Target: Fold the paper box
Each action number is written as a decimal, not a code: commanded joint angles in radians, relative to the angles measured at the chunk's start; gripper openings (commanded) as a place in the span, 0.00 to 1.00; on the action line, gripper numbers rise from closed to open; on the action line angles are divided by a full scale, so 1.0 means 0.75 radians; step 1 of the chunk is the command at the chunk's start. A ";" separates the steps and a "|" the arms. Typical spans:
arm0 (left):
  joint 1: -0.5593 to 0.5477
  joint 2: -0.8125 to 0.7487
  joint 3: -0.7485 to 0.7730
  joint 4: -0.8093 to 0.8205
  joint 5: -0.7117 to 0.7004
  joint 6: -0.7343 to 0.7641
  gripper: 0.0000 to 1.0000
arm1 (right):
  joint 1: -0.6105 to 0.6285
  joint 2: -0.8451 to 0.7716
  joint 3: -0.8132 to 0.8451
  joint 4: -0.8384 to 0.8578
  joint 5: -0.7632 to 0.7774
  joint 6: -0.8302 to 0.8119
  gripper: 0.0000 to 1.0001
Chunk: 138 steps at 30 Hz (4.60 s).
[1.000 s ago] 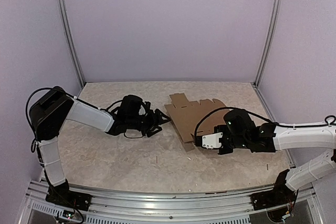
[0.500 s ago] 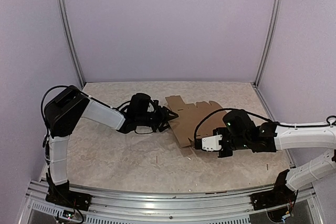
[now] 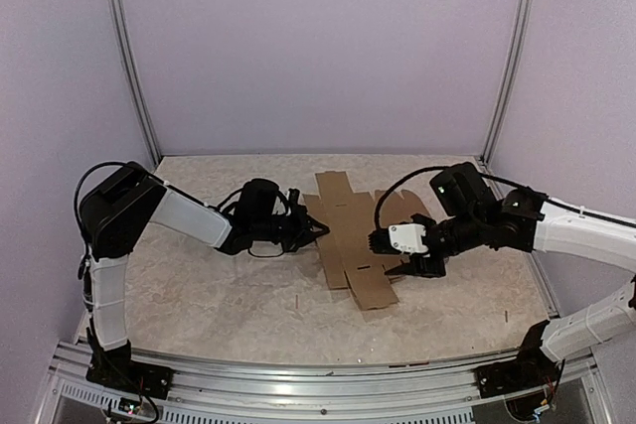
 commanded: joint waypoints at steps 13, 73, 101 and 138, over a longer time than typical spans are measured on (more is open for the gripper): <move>-0.071 -0.607 -0.103 -0.640 0.175 0.940 0.00 | -0.547 0.120 0.460 -0.137 -0.616 0.174 0.65; -0.190 -0.632 0.034 -0.989 -0.061 1.290 0.00 | -0.541 0.435 0.612 -0.156 -0.773 0.410 0.25; 0.077 -0.089 0.151 -0.670 0.438 0.982 0.05 | -0.242 0.702 0.345 0.029 -0.492 0.036 0.58; 0.018 0.097 0.297 -0.710 0.343 0.773 0.08 | -0.238 1.054 0.521 -0.180 -0.533 -0.016 0.69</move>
